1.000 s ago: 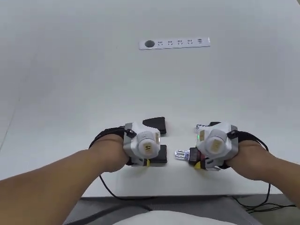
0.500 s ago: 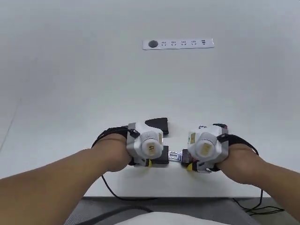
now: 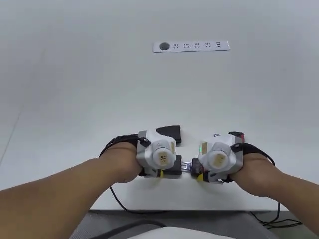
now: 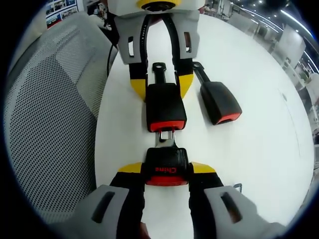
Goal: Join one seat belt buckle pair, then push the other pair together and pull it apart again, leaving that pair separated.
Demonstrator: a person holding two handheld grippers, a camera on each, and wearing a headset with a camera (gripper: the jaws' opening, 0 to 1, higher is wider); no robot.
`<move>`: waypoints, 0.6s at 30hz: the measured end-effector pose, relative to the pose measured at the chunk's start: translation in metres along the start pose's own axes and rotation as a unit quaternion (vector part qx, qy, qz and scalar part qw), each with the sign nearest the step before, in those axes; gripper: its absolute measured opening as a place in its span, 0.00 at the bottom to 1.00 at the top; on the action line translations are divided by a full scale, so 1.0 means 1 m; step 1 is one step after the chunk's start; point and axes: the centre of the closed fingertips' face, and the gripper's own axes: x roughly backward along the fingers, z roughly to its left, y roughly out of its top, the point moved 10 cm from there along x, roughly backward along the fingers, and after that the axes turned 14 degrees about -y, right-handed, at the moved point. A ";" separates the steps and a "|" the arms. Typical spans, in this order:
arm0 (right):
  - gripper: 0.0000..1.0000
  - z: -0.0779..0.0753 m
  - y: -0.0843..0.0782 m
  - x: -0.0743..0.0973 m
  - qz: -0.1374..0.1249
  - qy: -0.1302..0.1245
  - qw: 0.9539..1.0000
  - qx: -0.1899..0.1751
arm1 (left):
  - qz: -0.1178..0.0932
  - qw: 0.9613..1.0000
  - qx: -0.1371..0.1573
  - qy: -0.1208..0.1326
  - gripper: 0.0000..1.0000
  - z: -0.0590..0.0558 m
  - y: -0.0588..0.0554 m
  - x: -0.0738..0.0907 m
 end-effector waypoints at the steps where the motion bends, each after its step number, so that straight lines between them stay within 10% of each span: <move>1: 0.33 0.000 0.001 -0.001 0.000 0.001 1.000 0.003 | 0.000 1.000 0.000 0.000 0.32 0.000 0.000 0.000; 18: 0.31 -0.004 0.006 -0.004 -0.005 0.020 0.999 0.026 | 0.003 1.000 -0.002 -0.002 0.32 0.000 0.001 0.000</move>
